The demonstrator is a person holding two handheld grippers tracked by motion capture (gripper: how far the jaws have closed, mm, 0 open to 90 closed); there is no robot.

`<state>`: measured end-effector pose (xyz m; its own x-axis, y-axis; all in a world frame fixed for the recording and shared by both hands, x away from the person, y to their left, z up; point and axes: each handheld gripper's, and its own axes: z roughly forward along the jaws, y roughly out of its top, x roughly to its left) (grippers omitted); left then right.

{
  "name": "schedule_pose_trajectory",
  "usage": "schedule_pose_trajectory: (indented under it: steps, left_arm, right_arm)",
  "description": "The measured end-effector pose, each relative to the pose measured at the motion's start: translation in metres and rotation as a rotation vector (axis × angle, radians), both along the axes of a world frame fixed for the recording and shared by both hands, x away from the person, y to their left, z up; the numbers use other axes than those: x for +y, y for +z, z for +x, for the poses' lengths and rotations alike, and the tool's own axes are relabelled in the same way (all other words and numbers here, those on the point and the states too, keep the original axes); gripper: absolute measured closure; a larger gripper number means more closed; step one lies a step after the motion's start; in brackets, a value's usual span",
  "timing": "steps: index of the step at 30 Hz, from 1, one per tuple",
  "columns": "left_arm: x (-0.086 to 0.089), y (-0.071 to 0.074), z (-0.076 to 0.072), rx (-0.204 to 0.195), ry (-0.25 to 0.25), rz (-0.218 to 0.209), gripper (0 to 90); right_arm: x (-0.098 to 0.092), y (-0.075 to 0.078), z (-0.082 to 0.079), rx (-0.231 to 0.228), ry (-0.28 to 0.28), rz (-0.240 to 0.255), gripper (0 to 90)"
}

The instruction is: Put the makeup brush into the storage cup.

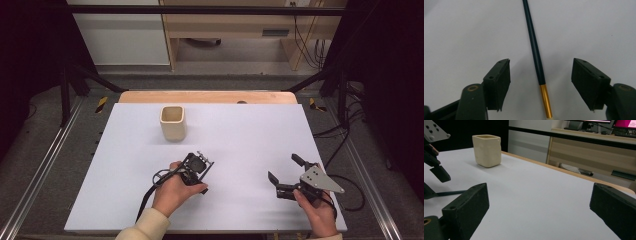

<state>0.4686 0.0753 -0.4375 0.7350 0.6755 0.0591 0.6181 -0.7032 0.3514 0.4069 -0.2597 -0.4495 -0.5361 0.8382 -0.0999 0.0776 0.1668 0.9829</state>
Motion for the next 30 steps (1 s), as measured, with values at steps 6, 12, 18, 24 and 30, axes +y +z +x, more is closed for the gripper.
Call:
schedule_pose_trajectory:
  steps: [6,12,18,24,30]
  left_arm:
    - [0.0019,-0.0014,0.0009,0.023,0.013,0.0,37.5]
    - [0.0011,-0.0025,0.0007,0.032,0.017,0.017,42.0]
    - [0.0011,-0.0047,0.0008,0.051,0.018,0.024,50.4]
    - [0.0008,-0.0054,0.0006,0.059,0.018,0.019,58.0]
    - [0.0007,-0.0054,0.0002,0.064,0.012,0.017,65.7]
  right_arm:
    - [0.0,0.0001,-0.0001,-0.001,0.0,0.0,2.7]
    - [0.0001,0.0,-0.0001,-0.001,0.001,-0.001,2.8]
    - [0.0001,0.0,-0.0001,-0.001,0.001,0.0,2.8]
    - [0.0003,0.0,-0.0002,-0.001,0.002,-0.001,2.8]
    - [0.0006,-0.0002,-0.0002,0.002,0.003,0.0,2.8]
